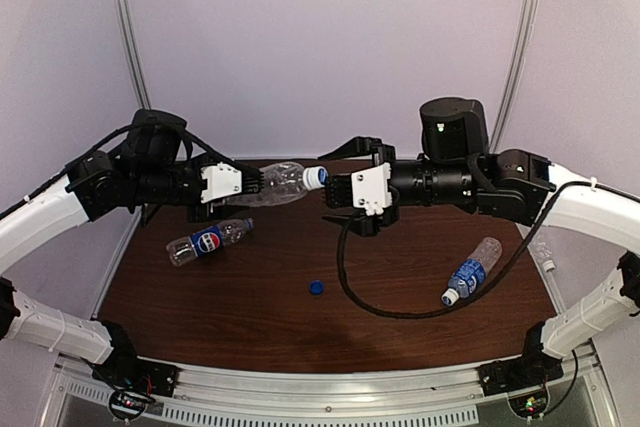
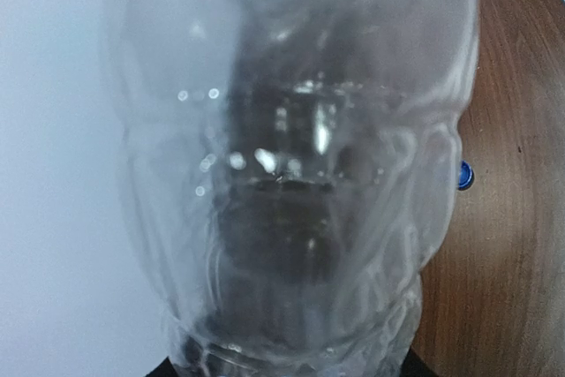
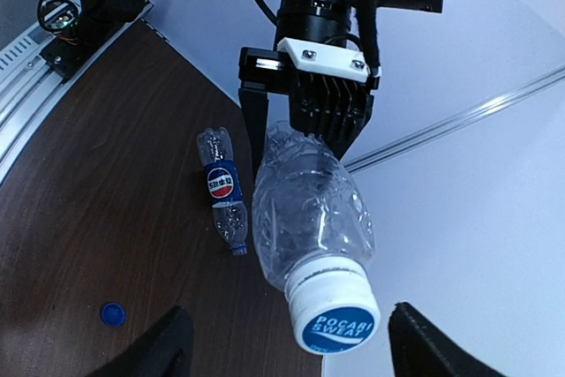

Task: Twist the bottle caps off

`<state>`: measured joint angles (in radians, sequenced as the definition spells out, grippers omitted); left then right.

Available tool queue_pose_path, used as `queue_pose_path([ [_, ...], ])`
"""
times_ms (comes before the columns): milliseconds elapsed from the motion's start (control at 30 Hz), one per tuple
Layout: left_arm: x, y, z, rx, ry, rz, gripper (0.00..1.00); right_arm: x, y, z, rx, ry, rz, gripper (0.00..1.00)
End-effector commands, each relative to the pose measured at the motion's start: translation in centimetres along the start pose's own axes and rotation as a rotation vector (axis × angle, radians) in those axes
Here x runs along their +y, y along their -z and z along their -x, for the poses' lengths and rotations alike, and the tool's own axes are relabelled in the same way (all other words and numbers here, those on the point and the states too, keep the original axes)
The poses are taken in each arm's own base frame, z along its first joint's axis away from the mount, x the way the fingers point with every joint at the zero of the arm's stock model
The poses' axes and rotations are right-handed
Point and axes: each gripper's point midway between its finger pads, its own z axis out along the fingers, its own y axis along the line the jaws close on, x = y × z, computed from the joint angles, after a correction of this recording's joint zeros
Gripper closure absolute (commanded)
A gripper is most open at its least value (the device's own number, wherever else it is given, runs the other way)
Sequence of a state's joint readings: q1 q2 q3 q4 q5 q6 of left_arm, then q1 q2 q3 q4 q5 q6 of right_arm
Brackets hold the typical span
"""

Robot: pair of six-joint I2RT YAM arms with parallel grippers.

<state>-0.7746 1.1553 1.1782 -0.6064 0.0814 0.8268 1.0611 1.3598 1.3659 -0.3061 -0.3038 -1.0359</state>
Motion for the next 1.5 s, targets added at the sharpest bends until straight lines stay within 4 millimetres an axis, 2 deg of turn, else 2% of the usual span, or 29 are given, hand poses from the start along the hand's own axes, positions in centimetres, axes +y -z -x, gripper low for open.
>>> queue_pose_path([
  [0,1.1,0.5,-0.1,-0.005,0.054,0.049,0.69,-3.8,1.9,0.9,-0.039,-0.232,-0.200,0.00],
  [67,1.1,0.5,-0.1,-0.005,0.053,0.051,0.69,-5.1,2.9,1.8,-0.097,-0.391,-0.245,0.00],
  [200,1.1,0.6,-0.1,-0.003,0.052,0.055,0.69,-5.1,3.9,4.2,-0.269,-0.779,-0.167,0.00],
  [367,1.3,0.6,-0.2,0.001,0.049,0.067,0.69,-5.3,3.3,1.5,-0.225,-1.335,-0.167,0.00],
  [433,1.2,0.6,-0.3,0.003,0.046,0.066,0.69,-4.8,2.8,1.1,-0.225,-1.484,-0.142,0.00],
  [533,1.1,0.6,-0.4,0.003,0.048,0.064,0.70,-4.1,2.0,0.8,-0.222,-1.618,-0.105,0.07],
  [700,1.1,0.7,-0.3,0.000,0.046,0.067,0.69,-3.7,0.9,0.2,-0.186,-1.653,-0.099,0.20],
  [867,1.3,0.8,-0.2,-0.002,0.043,0.071,0.70,-2.8,-0.7,0.1,-0.149,-1.678,-0.044,0.25],
  [1167,1.2,0.7,-0.3,0.000,0.042,0.068,0.70,-2.4,-0.9,0.1,-0.151,-1.672,-0.026,0.53],
  [1267,1.3,0.7,-0.3,0.001,0.042,0.068,0.70,-2.3,-1.0,0.1,-0.146,-1.668,-0.024,0.66],
  [1433,1.3,0.7,-0.2,-0.003,0.042,0.069,0.70,-2.2,-1.0,0.2,-0.138,-1.641,-0.013,0.98],
  [1467,1.3,0.7,-0.2,-0.003,0.041,0.068,0.70,-2.3,-1.0,0.2,-0.129,-1.615,-0.017,1.00],
])
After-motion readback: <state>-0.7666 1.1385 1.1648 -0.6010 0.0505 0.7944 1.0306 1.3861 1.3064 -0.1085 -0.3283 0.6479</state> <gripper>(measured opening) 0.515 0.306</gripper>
